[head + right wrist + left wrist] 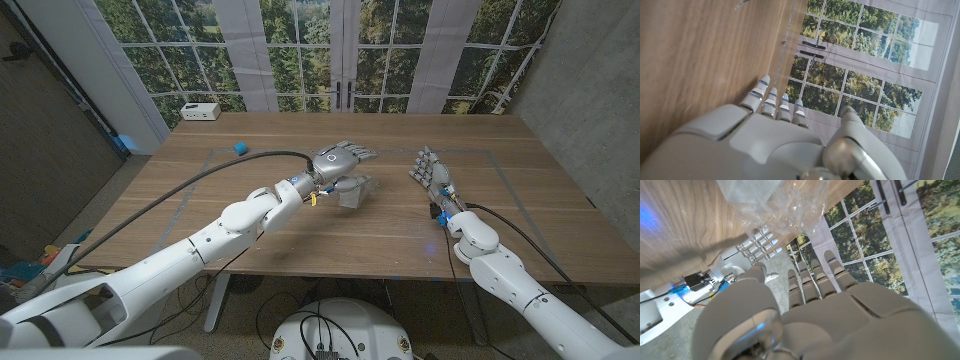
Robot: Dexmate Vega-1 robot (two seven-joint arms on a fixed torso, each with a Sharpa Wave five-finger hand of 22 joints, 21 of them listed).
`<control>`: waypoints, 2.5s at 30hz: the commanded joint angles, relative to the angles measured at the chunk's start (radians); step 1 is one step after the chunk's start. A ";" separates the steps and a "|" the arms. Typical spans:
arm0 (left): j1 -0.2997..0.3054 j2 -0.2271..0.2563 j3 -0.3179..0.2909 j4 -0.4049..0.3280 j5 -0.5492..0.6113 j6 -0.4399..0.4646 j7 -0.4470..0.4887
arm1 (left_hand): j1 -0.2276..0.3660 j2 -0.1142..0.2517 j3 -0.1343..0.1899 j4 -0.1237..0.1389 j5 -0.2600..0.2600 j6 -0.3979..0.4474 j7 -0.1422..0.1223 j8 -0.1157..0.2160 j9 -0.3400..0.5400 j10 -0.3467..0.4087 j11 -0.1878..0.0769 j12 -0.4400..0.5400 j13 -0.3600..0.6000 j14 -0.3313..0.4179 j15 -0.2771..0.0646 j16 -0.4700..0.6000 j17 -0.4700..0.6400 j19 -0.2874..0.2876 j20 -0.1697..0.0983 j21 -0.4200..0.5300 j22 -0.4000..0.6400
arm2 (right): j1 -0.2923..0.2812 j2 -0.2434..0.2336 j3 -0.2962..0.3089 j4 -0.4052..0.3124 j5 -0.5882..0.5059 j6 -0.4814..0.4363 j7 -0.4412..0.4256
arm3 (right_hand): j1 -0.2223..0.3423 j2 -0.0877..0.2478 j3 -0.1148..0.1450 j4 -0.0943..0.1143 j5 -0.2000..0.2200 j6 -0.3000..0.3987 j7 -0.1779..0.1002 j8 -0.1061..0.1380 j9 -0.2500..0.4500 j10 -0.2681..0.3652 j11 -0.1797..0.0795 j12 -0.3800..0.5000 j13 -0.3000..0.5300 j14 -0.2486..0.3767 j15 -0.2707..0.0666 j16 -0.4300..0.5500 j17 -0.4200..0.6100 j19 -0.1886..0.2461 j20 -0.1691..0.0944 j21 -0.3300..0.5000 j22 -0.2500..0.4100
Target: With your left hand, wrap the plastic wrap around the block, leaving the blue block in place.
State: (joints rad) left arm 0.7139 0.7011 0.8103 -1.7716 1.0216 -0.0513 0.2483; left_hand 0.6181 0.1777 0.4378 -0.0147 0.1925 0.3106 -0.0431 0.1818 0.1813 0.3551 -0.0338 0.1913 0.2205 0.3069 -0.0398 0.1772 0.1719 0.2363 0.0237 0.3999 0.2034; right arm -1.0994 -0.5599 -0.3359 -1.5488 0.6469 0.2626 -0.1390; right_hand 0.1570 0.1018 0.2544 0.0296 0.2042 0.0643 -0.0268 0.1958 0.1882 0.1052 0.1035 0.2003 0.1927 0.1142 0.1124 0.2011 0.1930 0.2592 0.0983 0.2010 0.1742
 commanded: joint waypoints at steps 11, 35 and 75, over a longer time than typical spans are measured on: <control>-0.189 0.037 0.049 0.134 -0.190 -0.443 -0.344 | -0.211 0.004 0.040 0.186 -0.005 -0.144 0.038 -0.009 -0.001 -0.228 0.017 -0.013 -0.033 -0.225 0.012 -0.007 0.006 -0.125 -0.042 -0.084 -0.022 | -0.015 -0.001 -0.001 -0.014 -0.004 0.008 -0.006 | -0.003 -0.001 0.003 0.008 0.004 0.001 -0.002 -0.001 0.002 0.006 0.000 0.000 0.006 0.010 0.000 0.000 0.003 0.002 -0.003 0.002 0.005; -0.183 -0.021 0.026 0.377 -0.373 -0.556 -0.334 | -0.498 0.002 -0.013 0.201 0.032 -0.503 -0.031 -0.020 -0.003 -0.523 -0.025 -0.018 -0.037 -0.471 0.005 -0.007 0.005 -0.266 -0.030 -0.179 -0.018 | 0.002 -0.012 -0.006 -0.018 -0.006 -0.020 -0.001 | -0.002 -0.002 0.003 0.008 0.005 0.002 -0.002 0.000 0.002 0.010 0.008 0.001 0.006 0.010 0.002 -0.001 0.002 0.003 -0.001 0.002 0.005; 0.060 0.047 -0.109 0.057 -0.200 -0.223 -0.028 | -0.381 -0.095 0.027 -0.014 -0.004 -0.270 -0.102 0.055 -0.002 -0.316 -0.001 0.079 -0.030 -0.299 0.067 0.027 0.002 -0.274 0.135 -0.174 -0.009 | -0.003 -0.022 0.005 -0.018 0.011 -0.013 0.022 | -0.004 -0.007 0.001 0.009 0.004 -0.002 -0.003 -0.002 0.002 0.010 0.011 0.000 0.005 0.010 0.001 -0.001 0.001 0.000 -0.001 0.001 0.004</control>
State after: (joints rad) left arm 0.6192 0.6947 0.7691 -1.5013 0.6716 -0.4922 0.0489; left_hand 0.2079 0.0808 0.4529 0.0044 0.1931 -0.0484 -0.1469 0.2217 0.1748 -0.0398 -0.0436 0.2504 0.1842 -0.0445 0.0346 0.1967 0.1703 -0.0553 0.1509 0.2157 0.1888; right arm -1.1021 -0.5769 -0.3330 -1.5727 0.6496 0.2454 -0.1364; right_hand 0.1570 0.1018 0.2525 0.0361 0.2042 0.0643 -0.0268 0.1958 0.1882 0.1144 0.1126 0.2003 0.1927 0.1142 0.1124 0.2011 0.1929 0.2592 0.0983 0.2010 0.1742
